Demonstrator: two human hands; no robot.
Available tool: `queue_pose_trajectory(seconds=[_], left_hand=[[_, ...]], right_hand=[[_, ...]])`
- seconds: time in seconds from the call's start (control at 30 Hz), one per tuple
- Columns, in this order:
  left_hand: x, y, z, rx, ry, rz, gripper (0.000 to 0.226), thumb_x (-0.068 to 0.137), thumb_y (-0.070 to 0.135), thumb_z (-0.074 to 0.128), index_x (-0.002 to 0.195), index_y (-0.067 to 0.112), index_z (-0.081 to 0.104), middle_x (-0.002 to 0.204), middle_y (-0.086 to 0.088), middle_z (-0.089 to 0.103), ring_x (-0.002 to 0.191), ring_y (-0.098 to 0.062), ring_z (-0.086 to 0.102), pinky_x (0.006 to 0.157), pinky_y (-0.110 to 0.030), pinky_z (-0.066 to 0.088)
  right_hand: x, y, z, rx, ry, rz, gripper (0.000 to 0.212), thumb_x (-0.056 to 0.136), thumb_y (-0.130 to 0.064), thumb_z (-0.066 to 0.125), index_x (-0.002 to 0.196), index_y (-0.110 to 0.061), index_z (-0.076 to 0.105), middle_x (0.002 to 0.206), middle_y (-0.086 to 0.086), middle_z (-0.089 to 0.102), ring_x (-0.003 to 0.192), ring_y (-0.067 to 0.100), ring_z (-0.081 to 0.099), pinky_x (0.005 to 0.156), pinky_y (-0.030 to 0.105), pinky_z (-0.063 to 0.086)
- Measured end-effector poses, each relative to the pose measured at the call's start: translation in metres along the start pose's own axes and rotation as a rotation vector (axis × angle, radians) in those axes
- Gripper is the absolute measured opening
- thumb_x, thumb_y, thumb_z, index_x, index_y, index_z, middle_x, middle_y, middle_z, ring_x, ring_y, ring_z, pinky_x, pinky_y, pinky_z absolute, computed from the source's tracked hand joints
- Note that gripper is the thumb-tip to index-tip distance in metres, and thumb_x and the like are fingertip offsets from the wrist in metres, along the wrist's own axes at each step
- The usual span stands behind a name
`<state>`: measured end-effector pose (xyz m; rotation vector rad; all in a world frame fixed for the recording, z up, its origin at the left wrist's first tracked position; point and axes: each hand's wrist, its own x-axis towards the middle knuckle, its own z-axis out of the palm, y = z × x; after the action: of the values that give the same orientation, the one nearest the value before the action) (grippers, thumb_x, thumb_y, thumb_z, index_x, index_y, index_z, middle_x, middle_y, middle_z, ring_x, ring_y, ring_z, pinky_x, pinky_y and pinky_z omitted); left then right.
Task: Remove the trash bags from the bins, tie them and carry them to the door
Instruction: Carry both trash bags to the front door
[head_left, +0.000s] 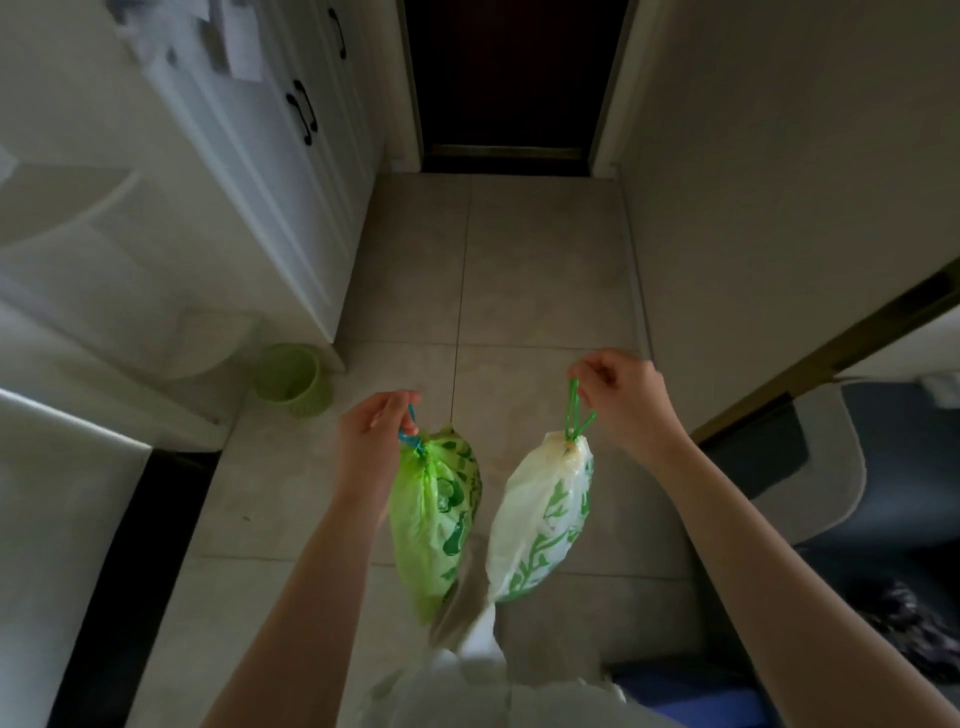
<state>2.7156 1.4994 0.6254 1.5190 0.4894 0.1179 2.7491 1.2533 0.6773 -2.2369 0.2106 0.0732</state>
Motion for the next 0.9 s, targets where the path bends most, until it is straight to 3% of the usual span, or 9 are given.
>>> queue_pose_trajectory(seconds=[0.1, 0.23, 0.37, 0.57, 0.67, 0.73, 0.8, 0.9], left_hand=[[0.056, 0.020, 0.027, 0.016, -0.033, -0.009, 0.038, 0.090, 0.008, 0.057, 0.057, 0.023, 0.067, 0.065, -0.009, 0.059, 0.066, -0.013, 0.058, 0.068, -0.026, 0.047], [0.129, 0.047, 0.064, 0.095, -0.045, 0.002, 0.024, 0.087, 0.014, 0.062, 0.069, 0.025, 0.072, 0.056, 0.008, 0.061, 0.060, -0.004, 0.057, 0.069, -0.029, 0.045], [0.199, 0.068, 0.106, 0.131, -0.076, 0.004, 0.014, 0.083, 0.024, 0.066, 0.071, 0.026, 0.075, 0.058, 0.011, 0.064, 0.064, -0.004, 0.059, 0.077, -0.033, 0.048], [0.296, 0.090, 0.173, 0.167, -0.054, 0.009, 0.013, 0.079, 0.032, 0.066, 0.069, 0.031, 0.075, 0.058, 0.011, 0.066, 0.071, -0.013, 0.062, 0.085, -0.042, 0.052], [0.339, 0.107, 0.200, 0.164, 0.038, 0.022, 0.014, 0.079, 0.033, 0.066, 0.067, 0.032, 0.074, 0.060, 0.009, 0.066, 0.068, -0.010, 0.062, 0.078, -0.034, 0.049], [0.365, 0.119, 0.217, 0.129, 0.091, 0.037, 0.014, 0.088, 0.021, 0.063, 0.079, 0.021, 0.074, 0.066, 0.004, 0.064, 0.064, -0.001, 0.060, 0.072, -0.020, 0.047], [0.393, 0.131, 0.235, 0.152, 0.121, 0.079, 0.014, 0.092, 0.011, 0.058, 0.092, 0.007, 0.072, 0.071, 0.001, 0.063, 0.059, 0.010, 0.058, 0.062, -0.005, 0.042], [0.439, 0.141, 0.258, 0.166, 0.143, 0.097, 0.016, 0.092, 0.006, 0.055, 0.095, 0.003, 0.070, 0.073, 0.003, 0.064, 0.058, 0.014, 0.057, 0.058, -0.001, 0.040]], right_hand=[[0.061, -0.017, -0.002, 0.006, 0.045, 0.031, 0.018, 0.086, -0.023, 0.057, 0.072, -0.018, 0.065, 0.070, 0.002, 0.066, 0.076, 0.020, 0.062, 0.070, 0.027, 0.044], [0.144, -0.034, -0.011, 0.014, 0.091, 0.069, 0.021, 0.086, -0.022, 0.052, 0.078, -0.010, 0.068, 0.082, 0.010, 0.071, 0.086, 0.026, 0.064, 0.078, 0.034, 0.049], [0.222, -0.049, -0.022, 0.067, 0.105, 0.064, 0.021, 0.085, -0.016, 0.050, 0.084, -0.012, 0.070, 0.088, 0.007, 0.072, 0.090, 0.023, 0.064, 0.084, 0.034, 0.049], [0.349, -0.052, -0.023, 0.092, 0.058, 0.001, 0.022, 0.082, -0.018, 0.051, 0.062, -0.024, 0.059, 0.078, 0.002, 0.070, 0.083, 0.024, 0.066, 0.078, 0.033, 0.049], [0.408, -0.058, -0.025, 0.112, -0.030, -0.060, 0.024, 0.084, -0.020, 0.052, 0.061, -0.027, 0.057, 0.074, 0.004, 0.069, 0.073, 0.022, 0.066, 0.071, 0.034, 0.050], [0.445, -0.062, -0.026, 0.142, -0.064, -0.081, 0.016, 0.085, -0.021, 0.054, 0.073, -0.026, 0.062, 0.076, 0.005, 0.070, 0.073, 0.019, 0.067, 0.073, 0.038, 0.053], [0.486, -0.067, -0.027, 0.159, -0.072, -0.107, 0.014, 0.088, -0.017, 0.055, 0.080, -0.015, 0.066, 0.079, 0.011, 0.070, 0.075, 0.026, 0.068, 0.075, 0.041, 0.054], [0.546, -0.073, -0.028, 0.179, -0.066, -0.119, 0.019, 0.090, -0.014, 0.052, 0.083, 0.000, 0.064, 0.083, 0.025, 0.068, 0.080, 0.039, 0.064, 0.072, 0.043, 0.053]])
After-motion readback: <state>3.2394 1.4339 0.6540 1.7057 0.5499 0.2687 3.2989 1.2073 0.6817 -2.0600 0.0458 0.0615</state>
